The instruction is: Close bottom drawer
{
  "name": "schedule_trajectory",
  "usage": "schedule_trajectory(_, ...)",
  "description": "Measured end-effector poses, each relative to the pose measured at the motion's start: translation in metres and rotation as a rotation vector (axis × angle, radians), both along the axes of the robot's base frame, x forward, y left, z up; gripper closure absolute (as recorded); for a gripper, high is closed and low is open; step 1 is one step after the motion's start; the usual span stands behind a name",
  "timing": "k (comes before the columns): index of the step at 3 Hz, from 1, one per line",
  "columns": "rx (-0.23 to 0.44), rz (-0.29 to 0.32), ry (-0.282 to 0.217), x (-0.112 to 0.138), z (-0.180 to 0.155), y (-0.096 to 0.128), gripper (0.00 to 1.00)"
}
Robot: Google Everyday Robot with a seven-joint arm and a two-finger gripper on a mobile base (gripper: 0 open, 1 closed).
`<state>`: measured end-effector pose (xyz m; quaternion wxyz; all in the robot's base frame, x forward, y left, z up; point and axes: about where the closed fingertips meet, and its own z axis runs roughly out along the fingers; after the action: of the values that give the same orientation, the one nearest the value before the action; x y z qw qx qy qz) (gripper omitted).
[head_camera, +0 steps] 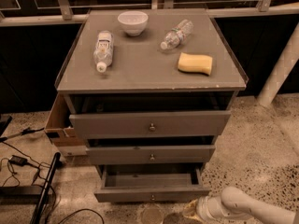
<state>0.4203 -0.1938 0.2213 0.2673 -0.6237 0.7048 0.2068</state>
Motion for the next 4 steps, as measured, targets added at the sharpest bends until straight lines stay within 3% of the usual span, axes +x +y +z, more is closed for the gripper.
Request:
schedule_trajectory(1,-0.007,-0.004,-0.136,0.009,-0.019,0.0,1.0)
schedule_trajectory(2,-0.009,0.002,-0.225,0.023,-0.05,0.006,1.0)
schedule_trajectory(3,-0.009,0.001,-0.225,0.023,-0.05,0.006,1.0)
schedule_trajectory(4,-0.006,-0.034,-0.263,0.024,-0.063,0.002,1.0)
